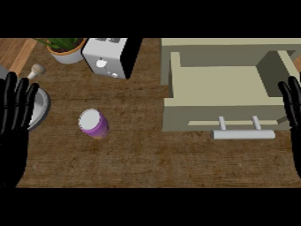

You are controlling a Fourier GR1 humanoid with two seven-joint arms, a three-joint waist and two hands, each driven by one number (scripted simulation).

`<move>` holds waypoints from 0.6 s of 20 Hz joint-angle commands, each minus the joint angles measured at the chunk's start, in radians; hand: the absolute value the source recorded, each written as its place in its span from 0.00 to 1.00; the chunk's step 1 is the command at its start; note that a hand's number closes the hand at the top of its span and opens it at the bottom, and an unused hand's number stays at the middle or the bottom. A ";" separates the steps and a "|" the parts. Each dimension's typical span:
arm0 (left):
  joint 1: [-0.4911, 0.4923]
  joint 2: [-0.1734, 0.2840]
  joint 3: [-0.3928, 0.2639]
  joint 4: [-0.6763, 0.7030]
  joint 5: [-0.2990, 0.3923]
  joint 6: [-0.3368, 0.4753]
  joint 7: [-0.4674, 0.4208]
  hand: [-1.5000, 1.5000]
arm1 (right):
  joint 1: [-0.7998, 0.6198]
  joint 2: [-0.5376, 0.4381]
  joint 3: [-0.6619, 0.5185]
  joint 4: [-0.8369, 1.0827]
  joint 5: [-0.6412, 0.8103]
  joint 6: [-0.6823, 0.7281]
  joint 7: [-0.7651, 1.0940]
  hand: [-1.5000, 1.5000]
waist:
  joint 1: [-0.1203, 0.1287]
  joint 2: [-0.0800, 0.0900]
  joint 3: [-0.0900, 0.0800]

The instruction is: Pick up the can, place it into the drawer and close the drawer

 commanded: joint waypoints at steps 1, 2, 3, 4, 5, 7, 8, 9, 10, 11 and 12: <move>0.016 0.011 -0.006 0.003 0.044 -0.061 -0.014 0.00 | -0.050 0.032 0.030 -0.002 0.043 -0.034 0.053 0.00 | 0.008 0.005 -0.010; -0.060 0.069 0.060 0.016 0.129 -0.116 0.017 0.00 | 0.000 0.013 -0.009 -0.068 -0.015 -0.010 0.051 0.00 | 0.003 0.005 -0.010; -0.008 0.101 0.091 0.053 0.223 -0.206 -0.065 0.00 | -0.044 0.011 -0.040 0.017 -0.043 -0.006 0.031 0.00 | 0.009 0.007 -0.010; 0.003 0.116 0.092 0.064 0.262 -0.256 -0.090 0.00 | 0.001 0.035 0.013 0.036 0.015 -0.009 -0.038 0.00 | 0.009 0.007 -0.010; -0.026 0.135 0.082 0.044 0.287 -0.278 -0.032 0.00 | -0.021 0.041 -0.010 0.047 -0.026 -0.007 -0.041 0.00 | 0.009 0.007 -0.010; 0.082 0.133 0.098 0.152 0.254 -0.211 0.106 0.00 | 0.082 0.049 -0.032 0.047 -0.019 -0.064 0.141 0.00 | -0.005 0.016 -0.011; 0.054 0.166 0.122 0.163 0.278 -0.222 0.152 0.00 | 0.057 0.037 -0.066 0.056 -0.042 -0.062 0.149 0.00 | -0.003 0.013 -0.009; 0.025 0.178 0.152 0.144 0.338 -0.218 0.207 0.00 | 0.067 0.060 -0.037 0.042 -0.010 -0.093 0.184 0.00 | 0.002 0.008 -0.010; 0.071 0.181 0.156 0.168 0.350 -0.254 0.169 0.00 | 0.075 0.048 -0.051 0.060 -0.015 -0.083 0.187 0.00 | 0.007 0.008 -0.010; 0.041 0.210 0.182 0.185 0.369 -0.266 0.197 0.00 | 0.049 0.033 -0.070 0.057 -0.026 -0.080 0.211 0.00 | 0.006 0.007 -0.010; 0.054 0.218 0.192 0.153 0.396 -0.261 0.247 0.00 | 0.098 0.029 -0.085 0.079 -0.052 -0.044 0.141 0.00 | 0.006 0.006 -0.009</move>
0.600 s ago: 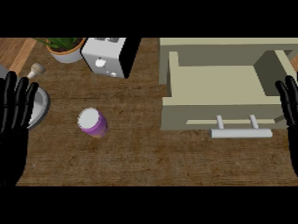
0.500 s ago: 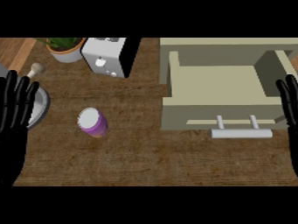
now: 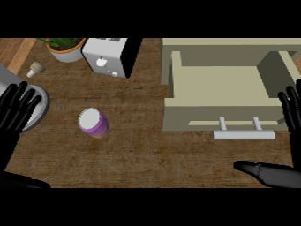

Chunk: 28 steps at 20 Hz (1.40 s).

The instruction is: Pick up the can, place it into the drawer and close the drawer

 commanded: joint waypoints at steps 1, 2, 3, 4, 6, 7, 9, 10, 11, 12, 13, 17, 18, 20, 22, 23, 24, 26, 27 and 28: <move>-0.003 0.059 0.059 0.006 0.091 -0.033 0.130 0.00 | 0.002 0.006 -0.013 -0.017 -0.009 -0.021 0.086 0.00 | 0.003 -0.002 0.000; -0.078 0.081 0.118 0.050 0.161 -0.036 0.156 0.00 | -0.016 -0.005 -0.033 0.012 -0.006 -0.016 0.065 0.00 | 0.001 -0.002 0.000; -0.084 0.086 0.118 0.041 0.137 -0.011 0.184 0.00 | 0.069 0.015 0.005 -0.043 0.019 -0.011 0.052 0.00 | -0.001 -0.003 0.000; 0.007 0.041 0.081 0.021 0.071 -0.041 0.107 0.00 | 0.037 -0.011 -0.032 -0.104 -0.021 -0.008 0.146 0.00 | 0.002 -0.003 0.000; -0.098 0.053 0.115 0.094 0.106 -0.040 0.138 0.00 | 0.026 0.013 -0.036 -0.008 0.000 -0.004 0.047 0.00 | 0.000 -0.002 0.000; -0.022 0.026 0.096 -0.004 0.103 -0.048 0.160 0.00 | 0.004 0.005 -0.036 -0.036 -0.005 -0.004 0.105 0.00 | 0.003 -0.002 0.000; -0.083 0.042 0.102 -0.026 0.121 -0.028 0.211 0.00 | 0.027 -0.009 -0.073 -0.025 -0.027 0.024 0.073 0.00 | 0.002 -0.003 0.000; -0.115 0.068 0.137 0.117 0.141 -0.092 0.152 0.00 | 0.066 0.025 -0.016 -0.074 0.031 -0.006 0.082 0.00 | 0.000 -0.002 0.000; -0.073 0.001 0.060 0.084 0.035 -0.055 0.114 0.00 | -0.040 0.016 -0.056 -0.003 -0.009 -0.019 0.092 0.00 | 0.003 -0.002 0.000; -0.125 0.013 0.075 0.134 0.064 -0.063 0.131 0.00 | -0.022 -0.001 -0.048 -0.040 0.020 -0.010 0.124 0.00 | 0.001 -0.002 0.000; -0.106 0.004 0.057 0.112 0.053 -0.058 0.142 0.00 | 0.048 -0.016 -0.132 -0.007 -0.076 0.048 0.020 0.00 | -0.001 -0.002 0.000; -0.119 -0.023 0.045 0.170 0.007 -0.072 0.113 0.00 | 0.016 0.011 -0.070 0.005 0.002 0.027 0.045 0.00 | 0.001 -0.002 0.000; -0.136 -0.031 0.020 0.165 -0.030 -0.040 0.136 0.00 | -0.013 -0.028 -0.136 0.028 -0.055 0.052 0.052 0.00 | 0.000 -0.002 0.000; -0.094 -0.070 -0.012 0.145 -0.079 -0.034 0.096 0.00 | 0.069 0.000 -0.117 -0.008 -0.059 0.083 -0.001 0.00 | 0.000 -0.002 0.000; -0.138 -0.061 0.016 0.319 -0.097 -0.067 0.005 0.00 | 0.044 0.012 -0.100 -0.014 -0.022 0.050 0.016 0.00 | -0.002 -0.001 0.000; -0.028 -0.100 -0.047 0.211 -0.160 -0.051 -0.009 0.00 | -0.006 -0.014 -0.137 0.021 -0.045 0.054 0.026 0.00 | 0.003 -0.002 0.000; -0.083 -0.073 -0.004 0.312 -0.141 -0.076 -0.040 0.00 | 0.093 0.003 -0.139 -0.021 -0.062 0.085 -0.018 0.00 | -0.002 -0.002 0.000; -0.086 -0.099 -0.022 0.406 -0.206 -0.059 -0.124 0.00 | 0.075 -0.008 -0.120 -0.035 -0.043 0.090 0.017 0.00 | -0.003 -0.001 0.000; -0.074 -0.099 -0.017 0.375 -0.196 -0.063 -0.118 0.00 | 0.043 -0.042 -0.184 -0.023 -0.097 0.108 0.050 0.00 | 0.000 -0.002 0.000; -0.069 -0.107 -0.027 0.376 -0.214 -0.057 -0.125 0.00 | 0.055 -0.006 -0.142 -0.031 -0.051 0.088 0.033 0.00 | 0.000 -0.002 0.000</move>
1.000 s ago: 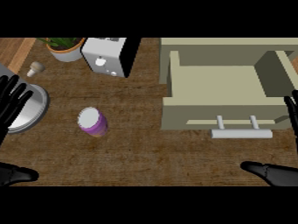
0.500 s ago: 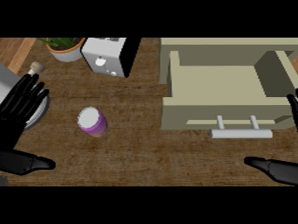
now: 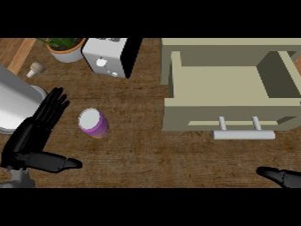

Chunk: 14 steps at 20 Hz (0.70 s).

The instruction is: Pick up the can, place it into the drawer and close the drawer

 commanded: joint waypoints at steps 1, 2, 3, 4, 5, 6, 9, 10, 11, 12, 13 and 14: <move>0.010 -0.026 -0.020 0.065 -0.075 0.010 -0.083 0.00 | 0.027 0.038 0.029 0.034 0.049 0.006 -0.062 0.00 | 0.001 0.000 0.000; -0.003 -0.066 -0.059 0.136 -0.126 0.044 -0.122 0.00 | -0.002 0.020 0.042 -0.096 0.036 -0.028 0.089 0.00 | -0.002 0.000 0.000; 0.054 -0.053 -0.049 0.047 -0.102 0.036 -0.085 0.00 | 0.046 0.020 0.010 -0.143 -0.004 -0.012 0.103 0.00 | 0.000 -0.001 0.000; 0.069 -0.072 -0.064 0.127 -0.142 0.039 -0.172 0.00 | 0.066 0.038 0.037 -0.076 0.033 0.009 0.011 0.00 | 0.000 0.000 0.000; 0.036 -0.058 -0.047 0.108 -0.131 0.048 -0.127 0.00 | -0.028 -0.039 -0.079 -0.065 -0.071 0.025 0.095 0.00 | 0.001 0.000 0.000; 0.061 -0.051 -0.028 0.173 -0.135 0.032 -0.208 0.00 | 0.040 -0.006 -0.055 -0.087 -0.044 0.024 0.060 0.00 | 0.000 0.000 0.000; -0.076 -0.056 0.013 0.319 -0.134 0.069 -0.219 0.00 | 0.012 0.008 -0.037 -0.042 -0.011 0.021 0.043 0.00 | -0.001 0.001 0.000; -0.074 -0.049 0.012 0.420 -0.173 0.061 -0.327 0.00 | 0.008 0.043 0.017 -0.094 0.040 -0.024 0.068 0.00 | -0.003 0.001 -0.001; -0.031 -0.050 0.008 0.355 -0.161 0.066 -0.272 0.00 | 0.005 -0.016 -0.062 -0.128 -0.042 0.022 0.111 0.00 | -0.001 0.000 0.000; -0.104 -0.035 0.036 0.444 -0.149 0.057 -0.301 0.00 | 0.014 -0.010 -0.074 -0.134 -0.068 0.026 0.119 0.00 | -0.003 0.000 0.000; -0.136 -0.027 0.054 0.561 -0.173 0.067 -0.376 0.00 | 0.002 -0.037 -0.101 -0.052 -0.084 0.059 0.072 0.00 | -0.006 0.002 0.000; -0.071 -0.060 0.013 0.462 -0.178 0.081 -0.343 0.00 | 0.052 -0.013 -0.103 -0.151 -0.075 0.044 0.112 0.00 | -0.002 0.000 0.000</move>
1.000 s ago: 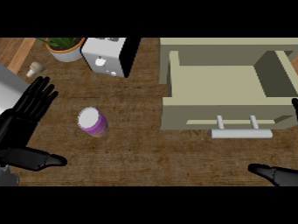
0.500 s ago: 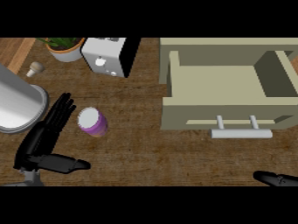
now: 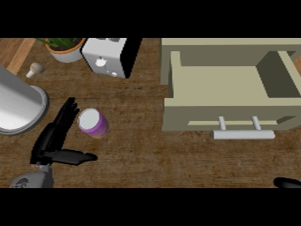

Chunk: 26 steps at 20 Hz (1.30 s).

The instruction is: Pick up the can, place it into the drawer and close the drawer

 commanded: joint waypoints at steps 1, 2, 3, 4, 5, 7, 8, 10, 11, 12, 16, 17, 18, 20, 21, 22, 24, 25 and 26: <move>0.007 0.013 0.019 0.145 -0.022 -0.014 -0.136 0.00 | 0.021 0.009 -0.029 0.035 -0.022 0.037 -0.052 0.00 | 0.001 0.000 0.000; -0.076 0.019 0.035 0.157 -0.003 -0.001 -0.057 0.00 | 0.068 0.029 -0.033 0.020 -0.017 0.055 -0.089 0.00 | -0.001 0.000 0.000; -0.047 0.009 0.025 0.190 -0.023 0.003 -0.125 0.00 | 0.025 0.043 0.012 -0.024 0.024 0.010 -0.016 0.00 | 0.001 0.000 0.000; -0.052 0.000 0.015 0.144 -0.018 0.017 -0.061 0.00 | 0.032 0.047 0.020 -0.065 0.027 0.009 0.012 0.00 | 0.002 -0.001 0.000; -0.106 0.019 0.042 0.299 -0.045 0.028 -0.159 0.00 | 0.019 0.019 -0.022 -0.026 0.005 0.019 0.006 0.00 | -0.001 0.000 0.000; -0.086 -0.023 0.010 0.240 -0.040 0.049 -0.115 0.00 | 0.006 0.036 -0.022 0.048 0.006 0.040 -0.069 0.00 | 0.002 0.000 0.000; -0.098 -0.009 0.017 0.330 -0.065 0.050 -0.196 0.00 | 0.004 0.030 -0.005 -0.073 0.013 -0.001 0.071 0.00 | 0.001 0.000 0.000; -0.168 0.038 0.062 0.443 -0.035 0.001 -0.228 0.00 | 0.046 0.058 0.005 0.026 0.025 0.055 -0.065 0.00 | -0.001 0.000 0.000; -0.206 0.023 0.060 0.482 -0.042 0.023 -0.233 0.00 | 0.024 0.007 -0.065 -0.060 -0.045 0.046 0.044 0.00 | -0.003 0.000 0.000; -0.181 0.010 0.062 0.495 -0.040 0.031 -0.260 0.00 | 0.070 0.007 -0.089 -0.056 -0.068 0.084 -0.004 0.00 | -0.004 0.000 0.000; -0.277 0.023 0.092 0.637 -0.033 0.051 -0.286 0.00 | 0.080 0.050 -0.031 -0.038 0.007 0.088 -0.057 0.00 | -0.004 0.000 0.000; -0.308 0.050 0.113 0.781 -0.056 0.043 -0.418 0.00 | -0.023 -0.011 -0.062 0.014 -0.020 0.073 0.012 0.00 | -0.007 0.003 -0.001; -0.344 0.057 0.126 0.842 -0.054 0.042 -0.432 0.00 | 0.008 0.015 -0.031 -0.070 -0.012 0.055 0.067 0.00 | -0.010 0.003 -0.001; -0.404 0.084 0.135 0.891 -0.051 0.028 -0.422 0.00 | 0.073 0.021 -0.062 -0.088 -0.035 0.096 0.011 0.00 | -0.014 0.003 -0.001; -0.338 0.039 0.099 0.844 -0.072 0.061 -0.455 0.00 | -0.062 0.017 -0.021 -0.011 0.023 0.030 0.062 0.00 | -0.002 0.002 -0.001; -0.437 0.093 0.139 0.962 -0.064 0.038 -0.467 0.00 | 0.012 0.060 -0.002 -0.040 0.029 0.045 0.017 0.00 | -0.013 0.005 -0.001; -0.431 0.068 0.125 0.957 -0.067 0.034 -0.496 0.00 | 0.011 0.034 -0.067 -0.038 -0.006 0.054 0.004 0.00 | -0.010 0.003 -0.001; -0.440 0.035 0.121 0.918 -0.056 0.056 -0.444 0.00 | 0.042 0.004 -0.104 -0.037 -0.065 0.107 0.003 0.00 | -0.009 0.002 0.000; -0.464 0.088 0.131 0.970 -0.059 0.010 -0.479 0.00 | -0.004 0.024 -0.055 -0.035 0.007 0.065 0.017 0.00 | -0.009 0.003 -0.001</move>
